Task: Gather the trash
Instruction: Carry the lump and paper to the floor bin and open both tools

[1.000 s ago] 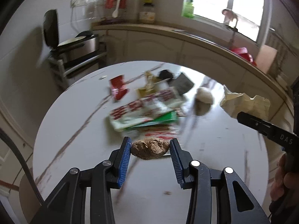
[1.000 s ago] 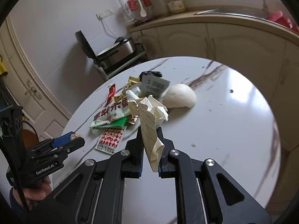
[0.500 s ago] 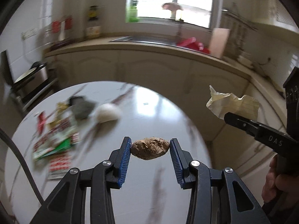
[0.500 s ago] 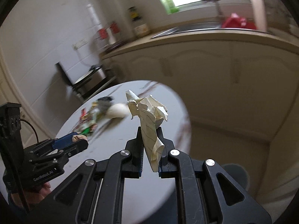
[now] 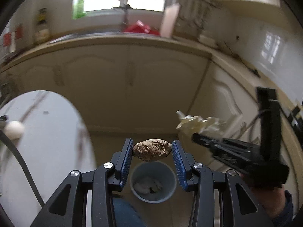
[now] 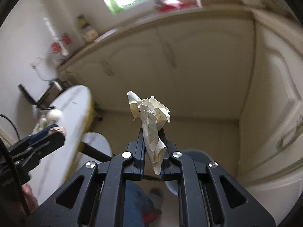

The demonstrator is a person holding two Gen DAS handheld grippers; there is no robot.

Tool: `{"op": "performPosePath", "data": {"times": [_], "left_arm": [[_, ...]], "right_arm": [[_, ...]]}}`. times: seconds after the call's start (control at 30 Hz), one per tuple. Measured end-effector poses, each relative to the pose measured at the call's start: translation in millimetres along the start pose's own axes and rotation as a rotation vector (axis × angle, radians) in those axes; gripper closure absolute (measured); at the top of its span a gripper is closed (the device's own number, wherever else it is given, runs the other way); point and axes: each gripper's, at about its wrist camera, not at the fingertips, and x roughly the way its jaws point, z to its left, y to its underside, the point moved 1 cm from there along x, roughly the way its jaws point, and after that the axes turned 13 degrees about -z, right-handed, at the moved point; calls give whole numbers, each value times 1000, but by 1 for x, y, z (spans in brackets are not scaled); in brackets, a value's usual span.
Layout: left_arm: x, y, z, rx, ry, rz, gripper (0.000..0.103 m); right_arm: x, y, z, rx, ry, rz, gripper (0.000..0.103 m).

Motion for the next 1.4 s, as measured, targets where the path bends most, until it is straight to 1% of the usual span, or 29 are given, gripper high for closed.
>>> {"op": "performPosePath", "data": {"times": [0.13,0.2,0.3,0.43,0.6,0.77,0.8,0.83,0.87,0.9,0.93,0.97,1.0,1.03,1.1,1.13,1.17,1.2,1.27,1.33,1.4], "left_arm": [[59,13,-11,9,13,93,65],[86,20,-14,14,14,141,65],[127,25,-11,5,11,210,65],[173,30,-8,-10,-4,277,64],[228,43,-1,-44,-4,370,64],[264,55,0,-85,7,444,63],[271,57,0,-89,5,456,61],[275,57,1,-92,6,463,55],[280,58,0,-93,4,468,53],[285,58,0,-93,-2,471,47],[286,57,0,-92,-7,469,40],[288,56,1,-92,-12,467,36],[290,55,-1,-93,-17,462,30],[289,55,-3,-91,-17,460,27],[285,55,-3,-83,-20,459,25],[286,56,-5,-77,-21,461,24],[282,56,-6,-71,-18,459,24],[281,57,-10,-59,-18,450,24],[271,59,-12,-35,-24,435,23],[263,59,-21,-8,-30,407,22],[244,63,-31,19,-31,364,22]], "right_arm": [[29,24,-39,53,49,85,92],[48,39,-57,85,74,142,92],[67,55,-74,127,87,199,92],[95,71,-92,200,104,273,91],[117,87,-102,245,122,322,88],[140,100,-120,293,143,370,87],[140,102,-123,298,147,376,86],[142,104,-125,304,150,381,84],[143,106,-127,309,153,386,72],[144,106,-129,314,155,388,57],[143,108,-132,327,166,382,50],[142,109,-134,338,170,377,43],[140,111,-138,355,174,375,40],[140,112,-140,364,174,374,38],[135,114,-145,382,186,368,27],[133,115,-147,385,190,365,24],[128,115,-149,395,196,355,18],[126,115,-150,401,199,349,9],[117,112,-154,416,220,323,0],[109,108,-155,426,233,307,0],[102,104,-154,432,236,304,0]]}}
